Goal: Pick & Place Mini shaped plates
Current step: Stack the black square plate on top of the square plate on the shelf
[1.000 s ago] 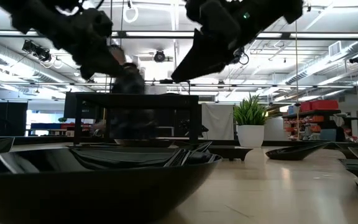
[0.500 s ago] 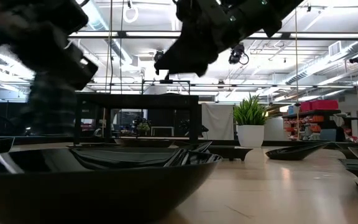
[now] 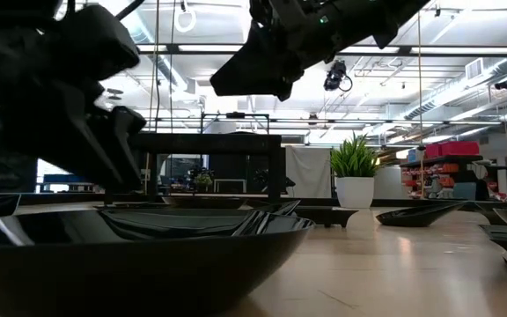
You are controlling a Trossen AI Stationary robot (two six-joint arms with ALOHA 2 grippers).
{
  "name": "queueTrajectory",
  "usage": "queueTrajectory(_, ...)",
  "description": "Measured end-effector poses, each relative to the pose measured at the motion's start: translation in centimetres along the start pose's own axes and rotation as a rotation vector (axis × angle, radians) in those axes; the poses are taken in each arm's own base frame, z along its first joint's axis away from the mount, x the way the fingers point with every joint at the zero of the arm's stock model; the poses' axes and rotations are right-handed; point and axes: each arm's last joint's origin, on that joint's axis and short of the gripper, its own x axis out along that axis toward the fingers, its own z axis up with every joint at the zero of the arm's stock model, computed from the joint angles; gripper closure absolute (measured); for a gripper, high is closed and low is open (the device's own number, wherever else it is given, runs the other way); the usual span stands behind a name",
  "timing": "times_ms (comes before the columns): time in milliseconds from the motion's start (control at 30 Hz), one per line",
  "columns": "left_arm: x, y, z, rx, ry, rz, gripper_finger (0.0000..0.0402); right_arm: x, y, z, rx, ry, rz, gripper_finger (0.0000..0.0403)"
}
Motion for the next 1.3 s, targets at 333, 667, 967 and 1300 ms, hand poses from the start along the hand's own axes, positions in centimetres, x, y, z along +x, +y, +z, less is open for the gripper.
queueTrajectory(333,0.7,-2.1,1.4,0.057,0.095,0.153,0.0289,-0.5,2.9,-0.5,0.021,0.023,0.047,0.0294)
queueTrajectory(667,0.4,-1.6,0.2,0.068,0.169,0.229,0.0328,-0.7,3.9,-0.6,0.020,0.001,0.006,0.0298)
queueTrajectory(967,0.4,-1.5,0.2,0.093,0.169,0.244,0.0344,-0.7,3.9,-0.6,0.027,0.000,0.006,0.0298)
queueTrajectory(1300,0.6,-1.0,0.3,0.098,0.185,0.232,0.0311,-0.7,3.9,-0.5,0.030,-0.006,0.007,0.0298)
